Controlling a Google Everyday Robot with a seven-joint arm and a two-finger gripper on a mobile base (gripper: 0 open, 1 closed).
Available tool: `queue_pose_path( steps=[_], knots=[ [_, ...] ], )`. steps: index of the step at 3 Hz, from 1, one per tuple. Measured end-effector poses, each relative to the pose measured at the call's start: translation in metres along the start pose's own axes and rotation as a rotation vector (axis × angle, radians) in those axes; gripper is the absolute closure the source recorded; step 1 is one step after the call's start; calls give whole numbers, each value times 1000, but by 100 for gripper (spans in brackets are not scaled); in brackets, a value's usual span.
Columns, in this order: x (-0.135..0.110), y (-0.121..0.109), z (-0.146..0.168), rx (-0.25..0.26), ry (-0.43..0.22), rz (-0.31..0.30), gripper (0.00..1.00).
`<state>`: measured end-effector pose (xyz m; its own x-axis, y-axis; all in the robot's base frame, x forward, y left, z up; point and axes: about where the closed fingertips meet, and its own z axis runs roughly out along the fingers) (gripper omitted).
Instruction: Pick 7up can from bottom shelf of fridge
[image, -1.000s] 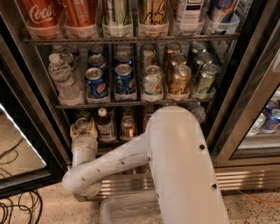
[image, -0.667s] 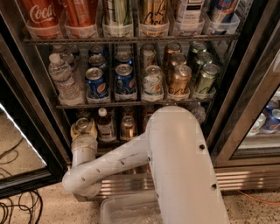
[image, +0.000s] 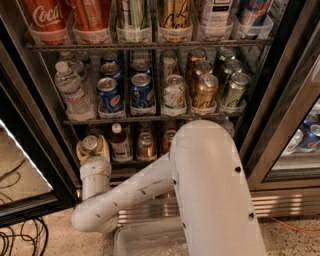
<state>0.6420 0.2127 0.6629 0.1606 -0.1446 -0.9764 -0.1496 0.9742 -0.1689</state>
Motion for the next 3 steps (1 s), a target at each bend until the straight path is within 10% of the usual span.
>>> queue_pose_path(
  steps=[3],
  knots=[
    [-37, -2, -36, -295, 16, 56, 100]
  ],
)
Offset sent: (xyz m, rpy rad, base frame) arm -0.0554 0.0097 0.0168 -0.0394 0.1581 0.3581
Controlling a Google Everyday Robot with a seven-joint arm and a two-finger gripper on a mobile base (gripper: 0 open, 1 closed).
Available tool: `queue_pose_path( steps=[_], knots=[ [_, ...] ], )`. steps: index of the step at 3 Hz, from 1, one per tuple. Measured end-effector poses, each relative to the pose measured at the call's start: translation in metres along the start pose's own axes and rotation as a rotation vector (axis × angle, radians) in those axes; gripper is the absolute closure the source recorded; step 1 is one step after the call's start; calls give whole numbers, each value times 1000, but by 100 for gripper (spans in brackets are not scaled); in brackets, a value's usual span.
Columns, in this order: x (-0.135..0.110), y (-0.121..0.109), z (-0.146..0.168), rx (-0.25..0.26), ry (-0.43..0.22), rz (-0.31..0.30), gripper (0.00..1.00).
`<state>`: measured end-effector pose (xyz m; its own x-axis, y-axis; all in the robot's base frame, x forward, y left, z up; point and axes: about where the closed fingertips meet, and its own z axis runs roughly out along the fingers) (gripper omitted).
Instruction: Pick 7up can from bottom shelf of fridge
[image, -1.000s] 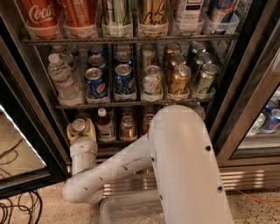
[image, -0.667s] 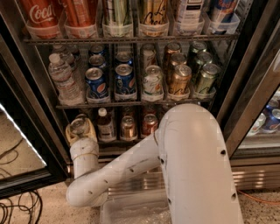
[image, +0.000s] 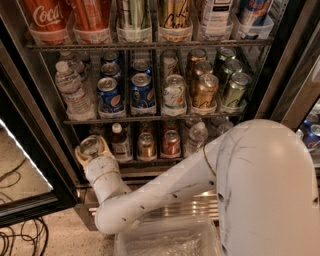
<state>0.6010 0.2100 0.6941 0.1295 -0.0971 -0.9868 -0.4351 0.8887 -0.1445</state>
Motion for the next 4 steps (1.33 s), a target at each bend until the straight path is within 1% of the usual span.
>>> queue_pose_path(
  steps=[1, 2, 3, 4],
  knots=[
    [-17, 7, -17, -126, -35, 31, 100],
    [-33, 12, -42, -233, -69, 56, 100],
    [-46, 13, -68, -289, -77, 49, 100],
    [-46, 13, -69, -290, -77, 48, 100]
  ],
)
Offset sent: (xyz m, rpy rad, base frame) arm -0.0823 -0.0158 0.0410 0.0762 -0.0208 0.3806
